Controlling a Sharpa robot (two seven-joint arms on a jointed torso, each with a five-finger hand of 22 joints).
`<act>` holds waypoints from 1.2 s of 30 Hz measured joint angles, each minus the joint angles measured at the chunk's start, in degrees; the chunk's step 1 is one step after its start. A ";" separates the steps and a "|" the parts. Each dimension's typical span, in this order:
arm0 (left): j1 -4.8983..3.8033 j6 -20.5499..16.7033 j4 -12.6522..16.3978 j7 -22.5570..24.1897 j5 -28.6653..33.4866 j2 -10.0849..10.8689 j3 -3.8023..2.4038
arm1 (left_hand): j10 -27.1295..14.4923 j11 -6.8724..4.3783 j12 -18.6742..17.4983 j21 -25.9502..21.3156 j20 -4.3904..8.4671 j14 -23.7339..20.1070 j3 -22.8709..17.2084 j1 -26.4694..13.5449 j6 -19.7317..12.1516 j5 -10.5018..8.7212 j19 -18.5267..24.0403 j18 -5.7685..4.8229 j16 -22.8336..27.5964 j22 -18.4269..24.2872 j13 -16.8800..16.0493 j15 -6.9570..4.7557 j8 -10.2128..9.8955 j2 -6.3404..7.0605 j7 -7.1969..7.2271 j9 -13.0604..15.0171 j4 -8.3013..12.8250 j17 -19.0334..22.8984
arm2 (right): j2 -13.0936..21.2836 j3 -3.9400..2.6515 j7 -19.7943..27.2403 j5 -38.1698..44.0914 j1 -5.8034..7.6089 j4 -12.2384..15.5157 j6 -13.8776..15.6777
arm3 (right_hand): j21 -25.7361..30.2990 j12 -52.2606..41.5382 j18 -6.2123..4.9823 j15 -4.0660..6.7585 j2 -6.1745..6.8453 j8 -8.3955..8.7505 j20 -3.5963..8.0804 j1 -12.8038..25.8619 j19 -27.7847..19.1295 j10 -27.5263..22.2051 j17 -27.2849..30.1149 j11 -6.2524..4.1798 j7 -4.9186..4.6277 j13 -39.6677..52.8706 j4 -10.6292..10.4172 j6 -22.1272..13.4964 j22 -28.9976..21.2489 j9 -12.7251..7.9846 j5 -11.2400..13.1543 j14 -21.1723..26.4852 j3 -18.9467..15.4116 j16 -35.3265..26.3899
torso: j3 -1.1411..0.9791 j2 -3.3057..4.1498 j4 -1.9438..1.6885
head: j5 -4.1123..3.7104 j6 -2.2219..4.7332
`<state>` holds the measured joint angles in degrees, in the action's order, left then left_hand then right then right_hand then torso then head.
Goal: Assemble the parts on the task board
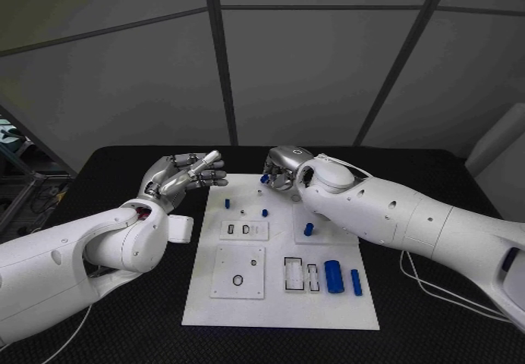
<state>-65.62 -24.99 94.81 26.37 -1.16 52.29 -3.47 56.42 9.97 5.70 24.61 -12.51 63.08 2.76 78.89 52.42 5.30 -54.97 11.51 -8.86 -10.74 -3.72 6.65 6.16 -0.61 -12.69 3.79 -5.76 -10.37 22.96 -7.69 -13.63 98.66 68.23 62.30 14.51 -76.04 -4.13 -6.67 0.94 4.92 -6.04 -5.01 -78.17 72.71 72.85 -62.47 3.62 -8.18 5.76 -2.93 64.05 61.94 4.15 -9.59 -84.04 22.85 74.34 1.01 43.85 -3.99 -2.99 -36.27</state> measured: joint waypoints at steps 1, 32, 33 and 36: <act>0.00 0.00 0.00 -0.01 0.00 0.00 0.00 | 0.00 0.00 0.00 0.00 0.00 0.00 0.00 0.00 0.00 0.00 0.00 0.00 0.00 0.00 0.00 0.00 0.00 0.00 0.00 0.00 0.00 0.00 | -0.04 0.00 0.00 0.00 0.00 -0.08 -0.05 | 0.00 0.27 0.00 0.00 0.36 0.30 0.00 0.36 0.00 -0.55 -0.04 0.27 0.15 -0.02 -0.34 -0.12 0.00 0.02 0.00 0.00 0.13 0.02 | -0.01 0.00 0.01 | 0.01 -0.02; -0.02 0.23 -0.12 -0.14 -0.01 0.75 -0.03 | 0.00 0.00 -0.27 -0.03 0.00 0.00 -0.02 0.24 -0.22 0.00 0.00 -0.01 0.22 -0.01 0.00 0.00 -0.20 -0.24 -0.22 -0.05 0.34 -0.16 | 10.17 0.02 0.25 -2.08 0.12 10.10 2.67 | 0.86 -5.17 0.00 -1.25 3.13 0.61 -1.59 0.26 -2.05 -4.16 1.61 1.08 -0.82 0.54 -4.34 -10.86 -1.50 0.31 -1.17 0.00 -6.50 0.20 | -0.11 0.00 0.28 | -0.15 0.24; -0.02 0.29 -0.18 -0.15 -0.01 0.80 -0.03 | 0.00 0.00 -0.27 -0.03 0.00 0.00 -0.21 0.54 -0.22 0.00 0.00 0.00 0.22 -0.03 0.00 0.00 -0.20 -0.54 -0.22 -0.05 0.53 -0.27 | 11.43 0.01 0.20 -2.74 0.12 11.21 2.89 | 0.84 -6.10 0.00 -1.25 3.54 0.95 -1.41 -0.15 -1.86 -2.71 1.61 0.89 -0.77 1.02 -4.14 -11.06 -1.43 0.18 -0.89 0.00 -6.79 0.20 | -0.12 -0.01 0.35 | -0.20 0.34; -0.02 0.57 -0.39 -0.18 -0.01 0.90 -0.03 | 0.00 0.00 -0.27 0.22 0.00 0.00 -0.39 0.91 -0.22 0.00 0.00 0.00 0.22 -0.09 0.00 0.00 -0.20 -0.91 -0.22 -0.05 1.03 -0.45 | 15.26 -0.03 -0.22 -5.88 0.12 14.31 3.13 | 0.13 -11.18 0.00 -0.46 5.07 1.30 -0.76 -1.05 -1.21 1.24 0.45 0.18 -0.84 4.43 -4.78 -11.67 -0.60 0.00 -0.28 0.10 -10.29 0.90 | -0.19 -0.06 0.66 | -0.33 0.54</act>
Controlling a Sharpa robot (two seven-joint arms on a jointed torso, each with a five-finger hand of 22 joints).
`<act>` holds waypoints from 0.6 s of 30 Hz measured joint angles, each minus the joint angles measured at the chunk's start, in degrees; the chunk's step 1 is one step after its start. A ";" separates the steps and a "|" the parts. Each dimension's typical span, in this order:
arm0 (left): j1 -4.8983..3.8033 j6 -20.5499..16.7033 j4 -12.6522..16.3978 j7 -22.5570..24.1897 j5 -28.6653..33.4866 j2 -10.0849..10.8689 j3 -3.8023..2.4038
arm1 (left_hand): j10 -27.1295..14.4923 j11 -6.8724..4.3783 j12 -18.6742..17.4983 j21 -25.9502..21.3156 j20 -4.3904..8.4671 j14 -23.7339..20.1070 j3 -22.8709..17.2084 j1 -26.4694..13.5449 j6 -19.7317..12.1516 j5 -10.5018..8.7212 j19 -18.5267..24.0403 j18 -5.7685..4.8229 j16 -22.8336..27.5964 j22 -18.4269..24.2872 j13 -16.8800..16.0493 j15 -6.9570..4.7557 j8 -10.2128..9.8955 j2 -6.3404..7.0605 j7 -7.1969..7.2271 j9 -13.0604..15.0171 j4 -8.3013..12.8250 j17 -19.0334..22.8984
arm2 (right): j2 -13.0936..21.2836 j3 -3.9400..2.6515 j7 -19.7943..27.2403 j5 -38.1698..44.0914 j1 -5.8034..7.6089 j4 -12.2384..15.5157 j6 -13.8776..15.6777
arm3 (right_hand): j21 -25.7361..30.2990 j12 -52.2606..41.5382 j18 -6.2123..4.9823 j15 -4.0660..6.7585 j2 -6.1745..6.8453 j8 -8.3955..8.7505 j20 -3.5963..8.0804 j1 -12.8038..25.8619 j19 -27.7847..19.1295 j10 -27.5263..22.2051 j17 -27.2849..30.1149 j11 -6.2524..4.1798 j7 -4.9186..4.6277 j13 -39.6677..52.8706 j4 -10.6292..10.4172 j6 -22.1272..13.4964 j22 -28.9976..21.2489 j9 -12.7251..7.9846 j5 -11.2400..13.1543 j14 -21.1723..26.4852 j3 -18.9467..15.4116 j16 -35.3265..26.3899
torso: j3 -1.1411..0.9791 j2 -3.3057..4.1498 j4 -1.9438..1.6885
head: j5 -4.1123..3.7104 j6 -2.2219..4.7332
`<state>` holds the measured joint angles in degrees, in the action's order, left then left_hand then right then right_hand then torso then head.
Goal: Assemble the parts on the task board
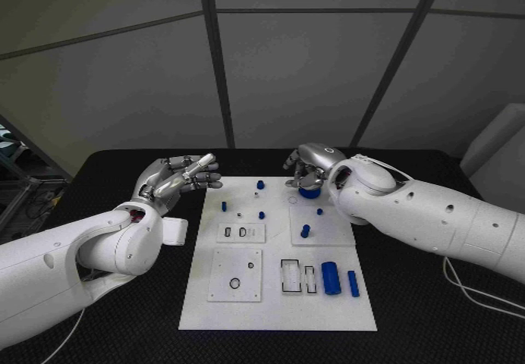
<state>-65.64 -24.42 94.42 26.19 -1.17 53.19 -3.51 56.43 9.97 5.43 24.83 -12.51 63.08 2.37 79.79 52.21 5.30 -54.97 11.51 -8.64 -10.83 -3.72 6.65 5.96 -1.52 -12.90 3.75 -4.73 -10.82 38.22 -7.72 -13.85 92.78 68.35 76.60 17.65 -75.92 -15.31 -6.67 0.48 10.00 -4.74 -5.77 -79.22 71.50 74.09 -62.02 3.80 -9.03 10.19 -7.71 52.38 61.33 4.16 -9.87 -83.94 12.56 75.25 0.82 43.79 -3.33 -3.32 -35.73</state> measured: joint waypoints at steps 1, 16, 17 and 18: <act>0.00 0.11 -0.02 -0.01 0.00 0.03 0.00 | 0.00 0.00 0.00 0.03 0.00 0.00 0.00 0.00 0.00 0.00 0.00 0.00 0.00 0.00 0.00 0.00 0.00 0.00 0.00 0.00 0.00 0.00 | 0.89 0.00 -0.16 -1.03 0.00 0.60 -0.02 | -0.30 -2.30 0.00 0.17 0.34 0.00 0.27 -0.34 0.33 0.31 -1.27 -0.22 0.22 1.84 -0.65 -0.22 0.48 0.00 -0.29 -0.02 -1.80 0.77 | -0.03 -0.02 0.12 | -0.02 0.02; 0.00 1.24 -0.46 -0.17 -0.01 -0.28 0.00 | 0.00 0.00 0.00 0.03 0.00 0.00 0.00 0.00 0.23 0.00 0.00 0.00 0.00 0.01 0.00 0.00 0.01 0.00 0.23 0.01 0.00 -0.07 | 5.49 0.03 -2.70 -10.76 0.00 1.17 -3.90 | -3.02 -36.19 0.92 0.05 -0.30 -4.03 -0.38 -5.46 3.80 -7.80 -12.93 0.37 -0.33 33.05 -8.74 -3.00 6.22 0.07 -1.78 -0.12 -11.79 8.62 | -0.25 -0.04 0.81 | -0.41 0.17; 0.00 1.29 -0.48 -0.18 -0.01 -0.34 0.00 | 0.00 0.00 0.00 0.03 0.00 0.00 0.00 0.00 0.23 0.00 0.00 -0.01 0.00 0.01 0.00 0.00 0.01 0.00 0.23 0.01 0.00 -0.07 | 5.30 0.03 -2.85 -10.94 0.00 0.96 -4.27 | -3.02 -36.40 0.92 0.05 -0.30 -4.07 -0.47 -5.46 3.89 -7.76 -12.93 0.41 -0.41 33.32 -8.74 -3.08 6.24 0.07 -1.78 -0.12 -11.79 8.62 | -0.25 -0.02 0.81 | -0.41 0.10; 0.00 1.33 -0.51 -0.19 -0.01 -0.36 0.00 | 0.00 0.00 0.00 0.03 0.00 0.00 0.00 0.00 0.23 0.00 0.00 0.00 0.00 0.01 0.00 0.00 0.01 0.00 0.23 0.01 0.00 -0.07 | 5.13 0.03 -2.97 -11.05 0.00 0.78 -4.56 | -3.05 -36.87 0.92 0.05 -0.46 -4.07 -0.47 -5.63 3.89 -7.76 -12.93 0.41 -0.40 33.80 -8.74 -3.08 6.25 0.07 -1.80 -0.12 -11.79 8.62 | -0.25 -0.02 0.80 | -0.41 0.04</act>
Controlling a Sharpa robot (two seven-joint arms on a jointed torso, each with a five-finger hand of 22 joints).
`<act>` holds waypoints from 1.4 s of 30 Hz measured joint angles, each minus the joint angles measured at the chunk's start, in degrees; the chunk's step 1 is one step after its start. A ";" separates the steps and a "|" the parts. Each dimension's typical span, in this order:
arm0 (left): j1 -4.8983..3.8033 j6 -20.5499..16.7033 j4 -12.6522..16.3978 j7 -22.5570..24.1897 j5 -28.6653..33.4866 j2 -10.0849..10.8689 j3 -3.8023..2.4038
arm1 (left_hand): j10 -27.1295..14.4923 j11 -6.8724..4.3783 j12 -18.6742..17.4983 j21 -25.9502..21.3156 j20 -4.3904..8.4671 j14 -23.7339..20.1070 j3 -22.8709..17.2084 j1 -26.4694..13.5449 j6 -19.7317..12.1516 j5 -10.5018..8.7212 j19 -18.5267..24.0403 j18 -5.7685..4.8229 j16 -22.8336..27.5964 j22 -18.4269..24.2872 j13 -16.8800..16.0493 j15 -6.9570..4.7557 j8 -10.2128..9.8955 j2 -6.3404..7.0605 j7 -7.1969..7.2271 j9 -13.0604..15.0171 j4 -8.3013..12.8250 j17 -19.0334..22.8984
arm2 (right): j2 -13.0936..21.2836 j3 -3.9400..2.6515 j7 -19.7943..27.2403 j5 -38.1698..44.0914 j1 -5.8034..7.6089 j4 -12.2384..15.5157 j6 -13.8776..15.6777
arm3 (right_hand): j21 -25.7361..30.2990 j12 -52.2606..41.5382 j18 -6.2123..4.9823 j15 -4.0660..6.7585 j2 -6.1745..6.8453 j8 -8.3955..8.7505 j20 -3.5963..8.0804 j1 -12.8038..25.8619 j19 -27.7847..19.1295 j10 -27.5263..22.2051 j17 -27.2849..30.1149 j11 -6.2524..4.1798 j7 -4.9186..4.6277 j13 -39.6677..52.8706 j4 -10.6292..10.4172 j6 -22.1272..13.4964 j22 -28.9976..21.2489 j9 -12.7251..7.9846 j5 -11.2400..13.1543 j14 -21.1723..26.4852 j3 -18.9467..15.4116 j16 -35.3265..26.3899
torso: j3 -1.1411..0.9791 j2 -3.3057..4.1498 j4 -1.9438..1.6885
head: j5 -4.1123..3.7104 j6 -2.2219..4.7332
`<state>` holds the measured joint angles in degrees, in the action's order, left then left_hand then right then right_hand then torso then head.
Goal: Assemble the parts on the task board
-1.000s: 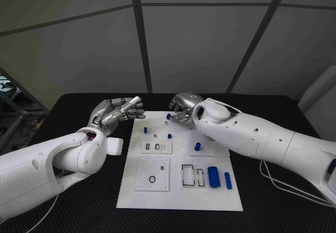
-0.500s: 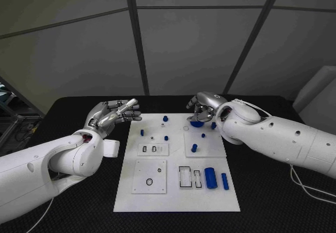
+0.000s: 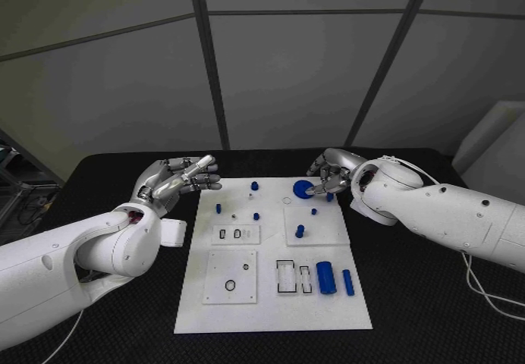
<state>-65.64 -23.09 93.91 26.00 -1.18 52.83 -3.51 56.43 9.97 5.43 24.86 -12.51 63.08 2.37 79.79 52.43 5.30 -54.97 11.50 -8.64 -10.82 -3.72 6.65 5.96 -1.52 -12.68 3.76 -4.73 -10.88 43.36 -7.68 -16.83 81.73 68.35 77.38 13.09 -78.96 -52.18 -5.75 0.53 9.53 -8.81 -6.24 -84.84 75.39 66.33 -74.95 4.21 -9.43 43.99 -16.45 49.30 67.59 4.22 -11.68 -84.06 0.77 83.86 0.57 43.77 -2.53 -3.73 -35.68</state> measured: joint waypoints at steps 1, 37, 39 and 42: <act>0.00 0.04 -0.02 -0.01 0.00 -0.01 0.00 | 0.00 0.00 0.00 0.00 0.00 0.00 0.00 0.00 0.00 0.00 0.00 0.00 0.00 0.00 0.00 0.00 0.00 0.00 0.00 0.00 0.00 0.00 | -0.14 0.00 -0.10 -0.06 0.00 -0.16 -0.26 | -0.22 -0.57 0.00 0.00 -0.07 -0.03 0.00 -0.07 0.00 0.00 0.00 0.00 0.00 0.56 0.00 0.00 0.09 0.00 -0.26 0.00 0.00 0.00 | 0.00 0.02 -0.02 | 0.00 -0.04; 0.01 0.35 -0.42 -0.26 -0.01 -0.22 0.01 | 0.00 0.00 0.00 0.00 0.00 0.00 -0.17 0.00 0.00 0.00 0.00 0.00 0.00 -0.03 0.00 0.00 0.01 0.00 0.00 0.01 0.16 0.02 | -3.69 -0.05 -1.40 -0.16 0.03 -4.43 -3.60 | -1.57 -13.20 0.89 -0.01 -2.25 -1.82 0.13 -0.58 1.51 5.29 0.02 -0.09 0.32 14.59 0.46 1.13 2.75 0.03 -1.13 0.01 0.45 1.88 | 0.05 -0.01 -0.08 | 0.00 -0.74; 0.01 0.39 -0.44 -0.28 -0.01 -0.25 0.01 | 0.00 0.00 0.00 0.00 0.00 0.00 -0.17 0.00 -0.01 0.00 0.00 0.00 0.00 -0.03 0.00 0.00 0.01 0.00 -0.01 0.01 0.16 0.02 | -3.82 -0.05 -1.43 -0.06 0.03 -4.52 -3.60 | -1.57 -13.20 0.89 -0.01 -2.25 -1.82 0.01 -0.58 1.63 5.54 0.02 -0.22 0.31 14.76 0.46 1.13 2.79 0.02 -1.13 0.01 0.45 1.88 | 0.04 -0.01 -0.08 | 0.00 -0.77; 0.01 0.46 -0.47 -0.33 -0.01 -0.28 0.01 | 0.00 0.00 -0.21 0.00 0.00 0.00 -0.17 0.00 -0.01 0.00 0.00 0.00 0.27 -0.03 0.00 0.00 0.01 0.00 -0.01 0.01 0.16 -0.07 | -4.01 -0.06 -1.49 0.17 0.04 -4.63 -3.60 | -1.57 -14.09 0.88 -0.01 -2.66 -1.82 0.01 -0.53 1.63 5.56 0.03 -0.21 0.35 15.40 0.65 1.16 2.89 0.02 -1.39 0.01 0.64 1.88 | 0.04 -0.01 -0.08 | 0.00 -0.81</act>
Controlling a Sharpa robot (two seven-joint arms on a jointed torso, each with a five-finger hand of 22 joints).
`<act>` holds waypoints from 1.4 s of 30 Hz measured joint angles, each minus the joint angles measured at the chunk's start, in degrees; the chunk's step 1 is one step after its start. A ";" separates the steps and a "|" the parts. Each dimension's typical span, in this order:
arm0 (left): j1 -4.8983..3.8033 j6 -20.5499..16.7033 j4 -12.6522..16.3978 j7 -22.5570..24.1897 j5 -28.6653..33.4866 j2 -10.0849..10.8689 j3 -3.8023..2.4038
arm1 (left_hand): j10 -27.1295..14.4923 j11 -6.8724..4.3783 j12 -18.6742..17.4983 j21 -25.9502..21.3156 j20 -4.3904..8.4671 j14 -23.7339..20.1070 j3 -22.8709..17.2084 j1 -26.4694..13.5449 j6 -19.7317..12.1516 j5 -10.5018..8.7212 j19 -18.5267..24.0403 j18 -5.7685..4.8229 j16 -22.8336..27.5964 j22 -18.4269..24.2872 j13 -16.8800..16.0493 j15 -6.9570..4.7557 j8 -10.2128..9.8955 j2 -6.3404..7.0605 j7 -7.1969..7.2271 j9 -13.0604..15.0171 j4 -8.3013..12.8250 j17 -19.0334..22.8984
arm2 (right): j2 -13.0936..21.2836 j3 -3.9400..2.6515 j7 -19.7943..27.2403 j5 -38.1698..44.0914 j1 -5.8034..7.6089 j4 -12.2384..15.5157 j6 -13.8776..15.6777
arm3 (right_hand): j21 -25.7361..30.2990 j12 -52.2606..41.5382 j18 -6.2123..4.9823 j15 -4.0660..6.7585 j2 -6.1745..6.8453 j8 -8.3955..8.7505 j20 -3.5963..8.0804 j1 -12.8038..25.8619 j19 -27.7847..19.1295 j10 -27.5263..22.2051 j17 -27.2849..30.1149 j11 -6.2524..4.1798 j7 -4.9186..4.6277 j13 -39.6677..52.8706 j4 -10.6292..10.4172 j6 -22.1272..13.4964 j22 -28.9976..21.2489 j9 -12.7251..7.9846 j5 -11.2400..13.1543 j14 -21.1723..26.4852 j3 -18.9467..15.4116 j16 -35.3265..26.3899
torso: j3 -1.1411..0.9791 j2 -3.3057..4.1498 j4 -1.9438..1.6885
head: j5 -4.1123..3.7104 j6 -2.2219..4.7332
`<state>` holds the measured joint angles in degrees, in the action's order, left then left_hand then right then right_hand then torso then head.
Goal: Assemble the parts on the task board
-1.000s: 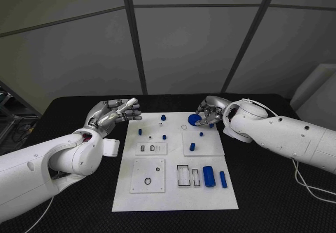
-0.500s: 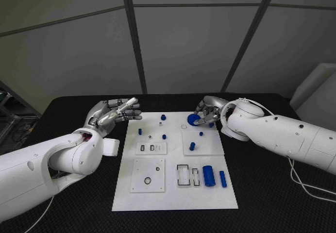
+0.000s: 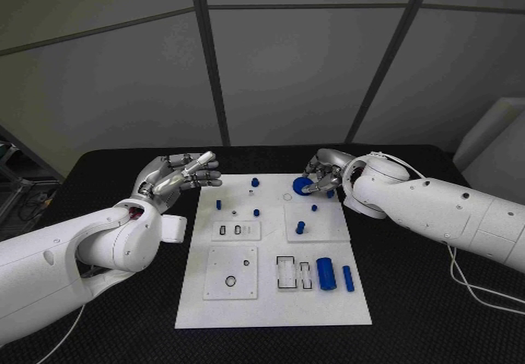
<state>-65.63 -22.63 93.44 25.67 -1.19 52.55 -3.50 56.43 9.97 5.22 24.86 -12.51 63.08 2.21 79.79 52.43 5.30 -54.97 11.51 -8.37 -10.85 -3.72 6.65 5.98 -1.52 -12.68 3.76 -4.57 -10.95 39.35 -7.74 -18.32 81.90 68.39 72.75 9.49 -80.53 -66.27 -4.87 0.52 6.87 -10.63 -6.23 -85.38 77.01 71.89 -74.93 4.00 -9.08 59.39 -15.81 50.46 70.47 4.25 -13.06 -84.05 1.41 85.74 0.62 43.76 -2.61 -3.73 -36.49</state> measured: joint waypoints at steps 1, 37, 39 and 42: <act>0.00 0.02 -0.02 -0.02 0.00 -0.01 0.00 | 0.00 0.00 0.00 0.00 0.00 0.00 0.00 0.00 0.00 0.00 0.00 0.00 0.00 0.00 0.00 0.00 0.00 0.00 0.00 0.00 0.00 0.00 | -0.07 -0.01 -0.02 0.14 0.00 -0.04 -0.01 | 0.00 -0.32 0.00 0.00 -0.12 0.00 0.00 -0.12 0.00 0.32 0.00 0.07 0.08 0.34 0.00 0.34 0.02 -0.01 -0.04 0.00 0.00 0.00 | 0.00 0.00 0.00 | 0.00 -0.02; 0.01 0.33 -0.09 -0.52 -0.01 -0.19 0.00 | 0.00 0.00 0.00 0.00 0.00 0.00 0.16 0.22 0.00 0.00 0.00 0.00 0.00 0.02 0.00 0.00 -0.21 -0.22 0.00 0.01 0.16 -0.05 | -3.73 0.02 2.11 12.68 -0.09 7.91 8.25 | -1.74 -7.98 0.90 1.03 -2.86 -2.66 1.63 -2.10 2.06 5.32 0.01 -2.07 1.17 9.95 3.06 7.15 3.35 0.26 0.57 0.00 4.19 0.78 | 0.01 -0.02 -0.14 | 0.51 0.06; 0.01 0.34 -0.08 -0.54 -0.01 -0.22 0.00 | 0.00 0.00 0.00 0.00 0.00 0.00 0.16 0.22 0.00 0.00 0.00 0.00 -0.01 0.01 0.00 0.00 -0.21 -0.22 0.00 0.01 0.16 -0.05 | -4.77 0.02 2.18 13.21 -0.09 7.31 8.58 | -1.74 -7.98 0.90 1.03 -2.86 -2.65 1.63 -2.09 2.06 5.32 0.01 -2.07 1.17 9.93 3.07 7.16 3.34 0.26 0.57 0.00 4.19 0.78 | 0.04 -0.01 -0.15 | 0.56 0.02; 0.01 0.36 -0.09 -0.56 -0.01 -0.31 0.00 | 0.00 0.00 0.00 0.00 0.00 0.00 0.16 0.22 0.00 0.00 0.00 0.00 -0.01 0.02 0.00 0.00 -0.21 -0.22 0.00 0.01 0.16 -0.04 | -6.45 0.04 2.27 13.92 -0.09 6.13 8.88 | -1.74 -7.98 0.90 1.03 -2.86 -2.61 1.63 -2.09 2.06 5.31 0.01 -2.07 1.16 9.85 3.04 7.17 3.34 0.26 0.57 0.00 4.22 0.78 | 0.04 0.01 -0.15 | 0.71 -0.02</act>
<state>-65.62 -22.27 93.35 25.12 -1.20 52.23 -3.50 56.43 9.97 5.22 24.85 -12.51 63.08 2.36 80.01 52.42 5.30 -54.97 11.51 -8.38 -10.83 -3.72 6.65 5.76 -1.74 -12.68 3.77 -4.41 -10.99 32.90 -7.70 -16.05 95.82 68.30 78.87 18.37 -82.27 -74.25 -3.97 1.55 4.02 -13.24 -4.60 -87.47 79.07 77.20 -74.92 1.93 -7.92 69.24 -12.77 57.63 73.81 4.51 -12.49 -84.05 5.63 86.52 0.65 43.77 -2.76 -3.02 -36.51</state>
